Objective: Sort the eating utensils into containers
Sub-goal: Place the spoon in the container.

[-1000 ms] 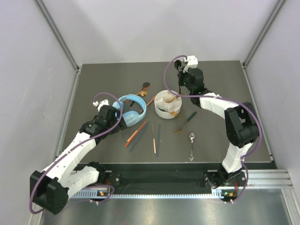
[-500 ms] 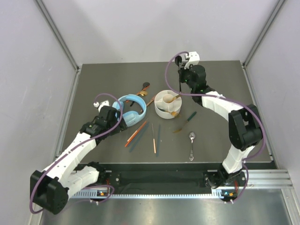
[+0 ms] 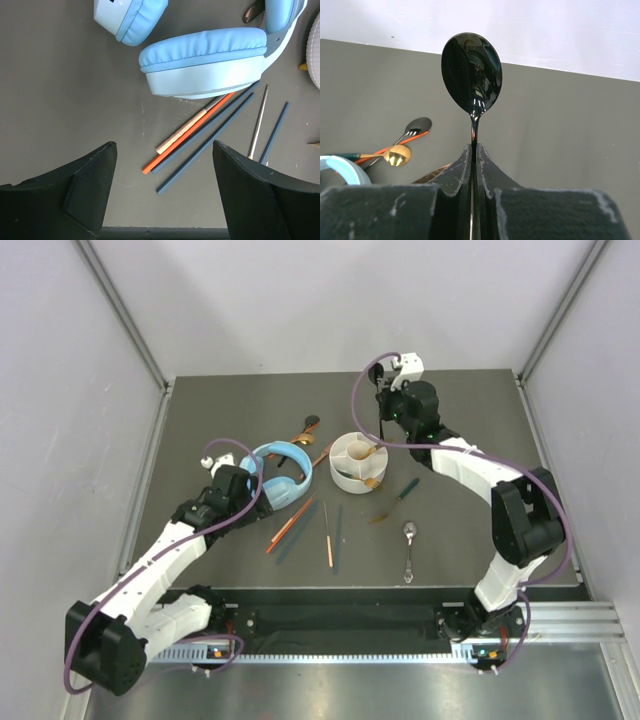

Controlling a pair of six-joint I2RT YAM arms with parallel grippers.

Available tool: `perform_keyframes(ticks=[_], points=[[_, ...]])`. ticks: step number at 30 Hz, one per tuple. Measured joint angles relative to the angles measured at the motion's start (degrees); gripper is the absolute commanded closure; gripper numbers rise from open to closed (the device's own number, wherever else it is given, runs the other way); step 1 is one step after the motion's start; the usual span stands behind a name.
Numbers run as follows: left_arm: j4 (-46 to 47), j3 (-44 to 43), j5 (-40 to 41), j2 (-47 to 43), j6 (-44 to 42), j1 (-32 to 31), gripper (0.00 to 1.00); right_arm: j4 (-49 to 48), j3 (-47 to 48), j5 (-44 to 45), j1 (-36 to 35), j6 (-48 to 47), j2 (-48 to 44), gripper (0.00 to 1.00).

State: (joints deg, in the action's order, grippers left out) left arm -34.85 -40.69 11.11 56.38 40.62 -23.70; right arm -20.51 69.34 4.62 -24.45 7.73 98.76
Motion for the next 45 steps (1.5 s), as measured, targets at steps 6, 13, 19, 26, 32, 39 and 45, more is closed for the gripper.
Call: perform_keyframes(ticks=[6,13,19,26,32,39,45], points=[[0.8,0.0,0.0,0.0,0.0,0.0,0.18,0.5,-0.5,0.0,-0.2,0.0,-1.2,1.00],[1.3,0.1,0.0,0.0,0.0,0.0,0.18,0.1,-1.4,0.0,-0.7,0.9,-1.5,1.00],[1.4,0.1,0.0,0.0,0.0,0.0,0.18,0.1,-4.4,-0.3,-1.1,1.8,-1.5,1.00],[1.4,0.1,0.0,0.2,0.0,0.0,0.18,-1.0,-6.3,-1.1,-1.3,2.6,-1.5,1.00],[1.5,0.1,0.0,0.8,0.0,0.0,0.18,-1.4,-7.2,-2.0,-1.3,3.0,-1.3,1.00],[1.6,0.1,0.0,1.4,0.0,0.0,0.18,-2.6,-9.9,-2.9,-1.4,4.4,-0.2,1.00],[1.9,0.1,-0.1,2.2,0.0,0.0,0.19,-3.7,-13.6,-2.8,-1.9,4.5,0.0,0.91]])
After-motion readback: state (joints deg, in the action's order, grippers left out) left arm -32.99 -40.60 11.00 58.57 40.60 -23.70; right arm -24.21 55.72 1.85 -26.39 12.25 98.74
